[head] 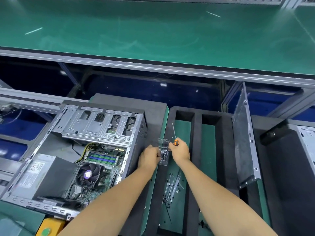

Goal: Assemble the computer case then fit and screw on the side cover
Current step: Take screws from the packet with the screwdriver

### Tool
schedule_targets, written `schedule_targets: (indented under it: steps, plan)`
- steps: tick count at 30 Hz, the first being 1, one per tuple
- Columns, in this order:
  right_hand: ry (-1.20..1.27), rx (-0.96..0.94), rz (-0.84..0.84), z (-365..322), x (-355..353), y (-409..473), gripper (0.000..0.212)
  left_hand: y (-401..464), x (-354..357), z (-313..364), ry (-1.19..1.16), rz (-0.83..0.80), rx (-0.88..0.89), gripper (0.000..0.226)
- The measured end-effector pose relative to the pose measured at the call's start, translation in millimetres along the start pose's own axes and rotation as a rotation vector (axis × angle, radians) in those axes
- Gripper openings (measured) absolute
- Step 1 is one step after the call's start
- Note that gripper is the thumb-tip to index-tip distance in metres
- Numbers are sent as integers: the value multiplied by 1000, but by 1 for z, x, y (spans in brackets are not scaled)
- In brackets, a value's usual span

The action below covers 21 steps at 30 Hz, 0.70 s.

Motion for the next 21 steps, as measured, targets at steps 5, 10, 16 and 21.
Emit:
schedule_targets:
  steps: [5, 10, 16, 21]
  plan:
    - [-19, -6, 0, 1, 3, -1, 33, 3, -1, 3, 129, 6, 141, 10]
    - [-39, -35, 1, 3, 3, 0, 33, 11, -2, -1, -33, 42, 111, 11]
    - [-31, -59, 15, 3, 6, -2, 36, 10, -3, -5, -147, 73, 47, 8]
    - [-30, -68, 17, 5, 7, -3, 36, 6, -3, -7, -155, 48, 70, 14]
Point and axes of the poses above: each hand's wrist, its own y-axis towards the middle knuckle, its own x-axis out of the palm, z = x × y, the point moved 2 cm from there along y, towards the middle knuckle, and after that the axes turned 8 degrees about -x, right-handed, at the moved point
